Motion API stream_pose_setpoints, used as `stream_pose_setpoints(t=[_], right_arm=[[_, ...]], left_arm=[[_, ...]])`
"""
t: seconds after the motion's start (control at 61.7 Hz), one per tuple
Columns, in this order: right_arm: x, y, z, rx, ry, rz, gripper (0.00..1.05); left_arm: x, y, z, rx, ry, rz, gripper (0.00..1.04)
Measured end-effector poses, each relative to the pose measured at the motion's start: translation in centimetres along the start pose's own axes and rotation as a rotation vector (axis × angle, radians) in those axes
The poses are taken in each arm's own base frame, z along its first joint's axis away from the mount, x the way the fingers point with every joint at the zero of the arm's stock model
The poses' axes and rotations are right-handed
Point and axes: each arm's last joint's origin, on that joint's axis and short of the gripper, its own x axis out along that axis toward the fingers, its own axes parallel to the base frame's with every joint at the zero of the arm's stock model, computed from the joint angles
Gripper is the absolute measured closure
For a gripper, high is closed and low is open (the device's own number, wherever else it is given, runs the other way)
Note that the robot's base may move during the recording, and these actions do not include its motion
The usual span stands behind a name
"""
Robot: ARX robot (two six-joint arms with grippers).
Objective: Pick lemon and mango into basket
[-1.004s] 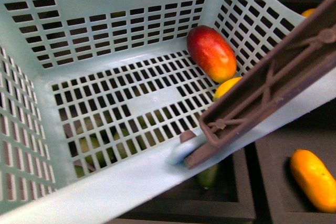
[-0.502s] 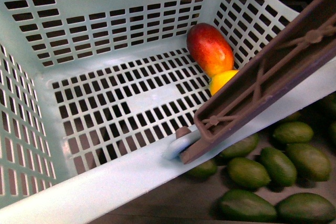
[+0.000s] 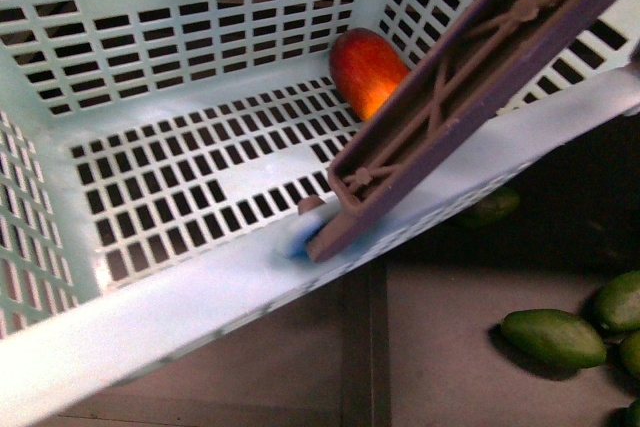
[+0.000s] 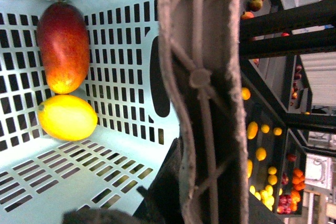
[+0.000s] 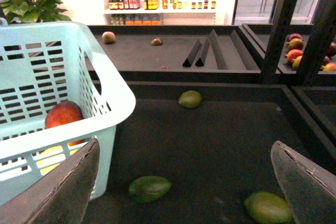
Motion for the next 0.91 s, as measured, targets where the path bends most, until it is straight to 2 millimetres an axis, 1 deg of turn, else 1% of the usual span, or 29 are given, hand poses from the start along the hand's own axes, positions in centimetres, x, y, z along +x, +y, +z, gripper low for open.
stream_pose_setpoints(t=[0.259,0.292,0.308,0.389,0.454,0.47,0.502,0.551,0.648,0.761,0.907], right_arm=[[0.0,0.0,0.0,0.0,0.0,-0.003,0.09],[0.0,0.0,0.0,0.0,0.0,-0.004,0.09],[0.0,0.0,0.0,0.0,0.0,-0.004,0.09],[0.0,0.0,0.0,0.0,0.0,-0.004,0.09],[0.0,0.0,0.0,0.0,0.0,-0.004,0.09],[0.0,0.0,0.0,0.0,0.0,-0.005,0.09],[0.0,0.0,0.0,0.0,0.0,-0.005,0.09],[0.0,0.0,0.0,0.0,0.0,-0.005,0.09],[0.0,0.0,0.0,0.0,0.0,-0.004,0.09],[0.0,0.0,0.0,0.0,0.0,-0.004,0.09],[0.0,0.0,0.0,0.0,0.0,-0.005,0.09]], left_arm=[[0.0,-0.2,-0.4,-0.002,0.023,-0.009,0.99],[0.1,-0.3,-0.6,-0.028,-0.049,0.009,0.99],[0.2,-0.3,-0.5,-0.064,-0.12,0.026,0.99],[1.0,-0.1,-0.3,-0.203,-0.347,0.07,0.99],[1.9,0.6,0.9,-0.27,-0.485,0.098,0.99],[2.4,1.1,1.9,-0.287,-0.534,0.116,0.99],[3.1,1.8,3.3,-0.302,-0.578,0.139,0.99],[3.8,2.8,4.9,-0.319,-0.607,0.162,0.99],[5.5,4.8,7.1,-0.348,-0.617,0.195,0.99],[7.6,6.5,8.9,-0.383,-0.596,0.206,0.99],[9.9,7.8,10.7,-0.424,-0.566,0.189,0.99]])
